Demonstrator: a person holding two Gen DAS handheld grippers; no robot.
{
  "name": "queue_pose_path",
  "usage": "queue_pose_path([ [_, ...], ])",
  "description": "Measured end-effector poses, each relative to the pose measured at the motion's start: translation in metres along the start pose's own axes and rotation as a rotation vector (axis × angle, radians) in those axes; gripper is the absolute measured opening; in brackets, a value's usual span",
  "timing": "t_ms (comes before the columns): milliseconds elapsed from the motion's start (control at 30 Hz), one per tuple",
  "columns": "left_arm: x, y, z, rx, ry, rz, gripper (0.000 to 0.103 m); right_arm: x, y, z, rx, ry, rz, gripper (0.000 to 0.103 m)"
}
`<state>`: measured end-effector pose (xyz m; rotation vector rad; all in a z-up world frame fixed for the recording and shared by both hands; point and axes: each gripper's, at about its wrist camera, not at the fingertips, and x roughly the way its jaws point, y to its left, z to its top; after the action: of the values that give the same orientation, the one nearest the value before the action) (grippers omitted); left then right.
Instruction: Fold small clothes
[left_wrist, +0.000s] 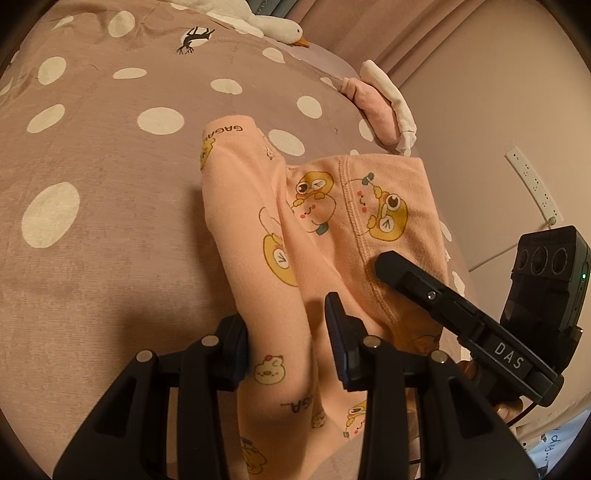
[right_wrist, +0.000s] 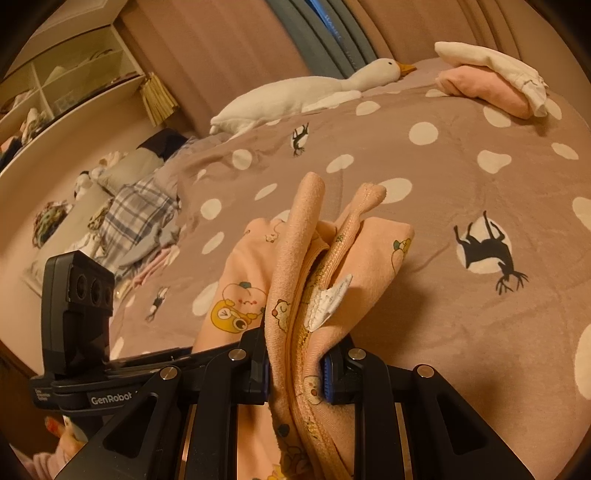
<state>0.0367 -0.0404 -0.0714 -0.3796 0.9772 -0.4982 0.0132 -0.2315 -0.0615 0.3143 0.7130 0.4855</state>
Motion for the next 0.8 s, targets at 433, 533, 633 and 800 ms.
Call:
queue_pose_path([
  [433, -0.002, 0.021, 0.012, -0.019, -0.008, 0.014, 0.035, 0.019, 0.014, 0.004, -0.017, 0.015, 0.001, 0.023],
  [533, 0.001, 0.024, 0.016, -0.018, -0.002, 0.019, 0.035, 0.022, 0.014, 0.005, -0.011, 0.016, 0.0, 0.023],
  [633, 0.005, 0.026, 0.019, -0.016, 0.002, 0.021, 0.035, 0.024, 0.014, 0.006, -0.004, 0.015, 0.0, 0.023],
  [800, 0.011, 0.028, 0.024, -0.011, 0.004, 0.022, 0.035, 0.027, 0.013, 0.01, 0.001, 0.014, -0.009, 0.023],
])
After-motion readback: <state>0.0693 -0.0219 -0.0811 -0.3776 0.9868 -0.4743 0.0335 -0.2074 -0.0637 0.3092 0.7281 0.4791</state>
